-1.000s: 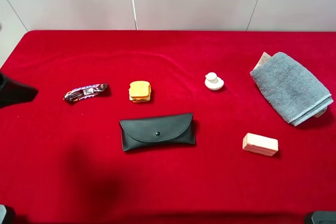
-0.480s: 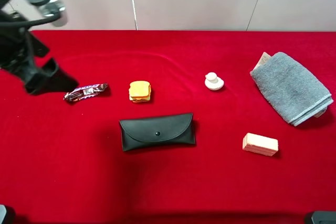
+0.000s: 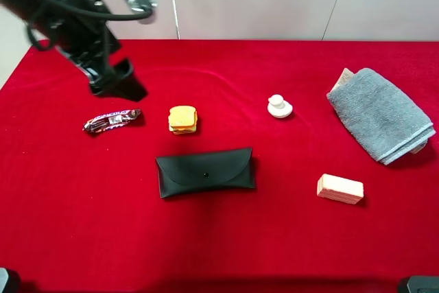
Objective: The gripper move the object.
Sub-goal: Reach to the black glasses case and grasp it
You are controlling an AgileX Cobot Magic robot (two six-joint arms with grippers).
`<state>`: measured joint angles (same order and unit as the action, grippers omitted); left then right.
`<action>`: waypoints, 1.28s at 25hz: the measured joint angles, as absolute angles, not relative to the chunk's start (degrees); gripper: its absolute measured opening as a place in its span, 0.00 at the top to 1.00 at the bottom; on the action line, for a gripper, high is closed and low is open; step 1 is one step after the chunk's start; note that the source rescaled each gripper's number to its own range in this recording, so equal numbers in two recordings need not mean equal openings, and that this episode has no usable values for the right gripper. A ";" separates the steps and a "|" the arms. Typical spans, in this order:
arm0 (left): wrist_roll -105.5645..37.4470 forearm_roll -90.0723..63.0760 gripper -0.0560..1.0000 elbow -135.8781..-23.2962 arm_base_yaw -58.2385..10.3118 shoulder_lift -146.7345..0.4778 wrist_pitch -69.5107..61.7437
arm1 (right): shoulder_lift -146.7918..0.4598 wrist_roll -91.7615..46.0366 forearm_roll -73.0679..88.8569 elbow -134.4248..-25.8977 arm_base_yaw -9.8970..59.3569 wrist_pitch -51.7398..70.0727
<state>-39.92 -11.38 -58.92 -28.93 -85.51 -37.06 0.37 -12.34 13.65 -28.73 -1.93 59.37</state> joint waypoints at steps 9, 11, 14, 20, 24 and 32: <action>-40.83 -11.38 0.00 -64.26 -37.17 -94.74 -37.51 | 0.37 -12.34 13.65 -28.73 -1.93 59.37; -40.83 -11.38 0.00 -64.40 -38.93 -95.90 -37.51 | 0.37 -12.34 13.65 -28.73 -1.93 59.37; -40.84 -11.38 0.00 -64.44 -41.32 -96.89 -37.51 | 0.37 -12.34 13.65 -28.73 -1.93 59.37; -40.90 -11.38 0.00 -64.51 -45.24 -99.19 -37.55 | 0.37 -12.34 13.69 -28.73 -1.93 59.37; -40.91 -11.38 0.00 -64.51 -47.37 -101.36 -37.57 | 0.37 -12.34 13.93 -28.73 -1.93 59.37; -40.96 -11.38 0.00 -64.51 -49.10 -106.21 -37.57 | 0.37 -12.34 13.93 -28.73 -1.93 59.37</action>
<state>-40.96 -11.38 -64.51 -49.10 -106.21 -37.57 0.37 -12.34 13.93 -28.73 -1.93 59.37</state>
